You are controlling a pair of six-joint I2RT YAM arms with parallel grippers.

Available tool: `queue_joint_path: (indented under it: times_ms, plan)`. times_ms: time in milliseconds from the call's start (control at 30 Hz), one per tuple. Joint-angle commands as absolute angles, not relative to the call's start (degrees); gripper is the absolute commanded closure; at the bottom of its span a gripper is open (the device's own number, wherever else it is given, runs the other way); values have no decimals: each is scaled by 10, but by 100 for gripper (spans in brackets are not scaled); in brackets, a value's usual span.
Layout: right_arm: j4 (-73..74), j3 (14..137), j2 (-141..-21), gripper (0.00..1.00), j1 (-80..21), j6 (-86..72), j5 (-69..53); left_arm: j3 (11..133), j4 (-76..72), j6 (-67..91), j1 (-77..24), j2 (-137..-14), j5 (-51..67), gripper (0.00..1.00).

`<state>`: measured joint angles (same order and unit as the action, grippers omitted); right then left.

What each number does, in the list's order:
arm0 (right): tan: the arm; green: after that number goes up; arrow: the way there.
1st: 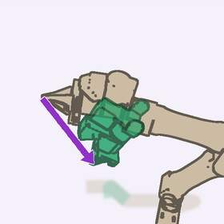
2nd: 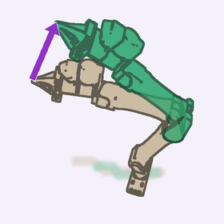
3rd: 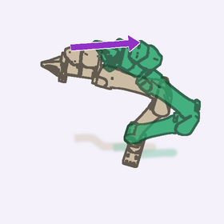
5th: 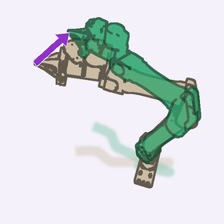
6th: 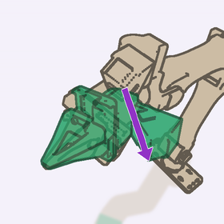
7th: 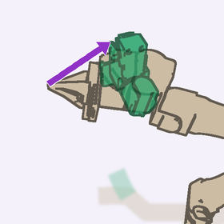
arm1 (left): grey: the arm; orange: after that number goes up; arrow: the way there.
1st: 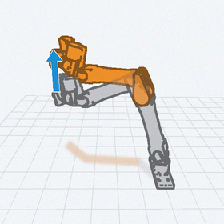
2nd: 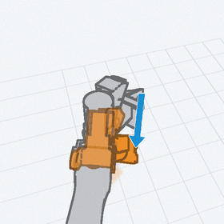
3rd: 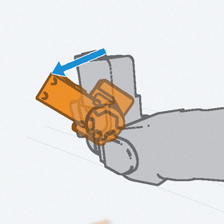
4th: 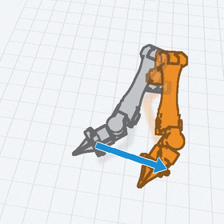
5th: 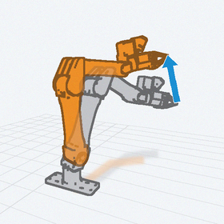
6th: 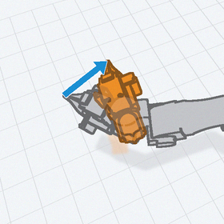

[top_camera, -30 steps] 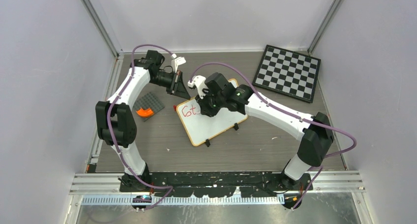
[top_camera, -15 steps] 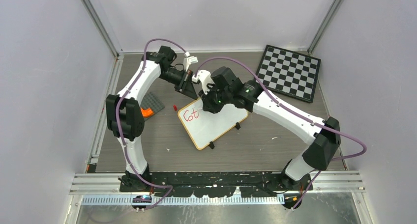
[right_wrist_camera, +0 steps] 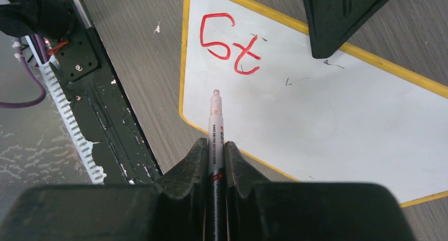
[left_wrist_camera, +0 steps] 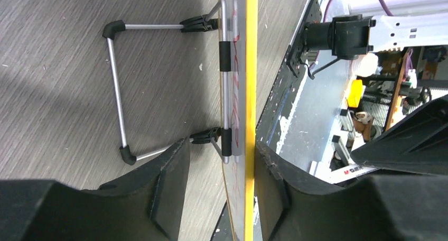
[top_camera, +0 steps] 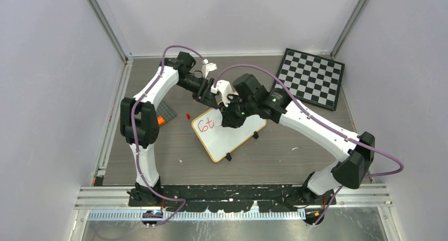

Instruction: Write a sentence on the whiteboard

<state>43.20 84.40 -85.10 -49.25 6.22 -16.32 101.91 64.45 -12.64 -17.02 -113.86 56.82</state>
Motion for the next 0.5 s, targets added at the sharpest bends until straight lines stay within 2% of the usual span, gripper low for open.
queue_joint_path:
  times_ms: [0,100,267,467]
  plan:
    - [432,844,-830,100,-491,69,-183,1014,576,-77,-167,-1115,565,51]
    - [432,847,-831,100,-491,69,-183,1028,578,-82,-175,-1133,563,60]
    - [438,849,-831,100,-491,72,-190,1083,637,-127,-196,-1174,565,85]
    - [444,847,-829,100,-491,77,-189,1113,685,-173,-221,-1202,560,97]
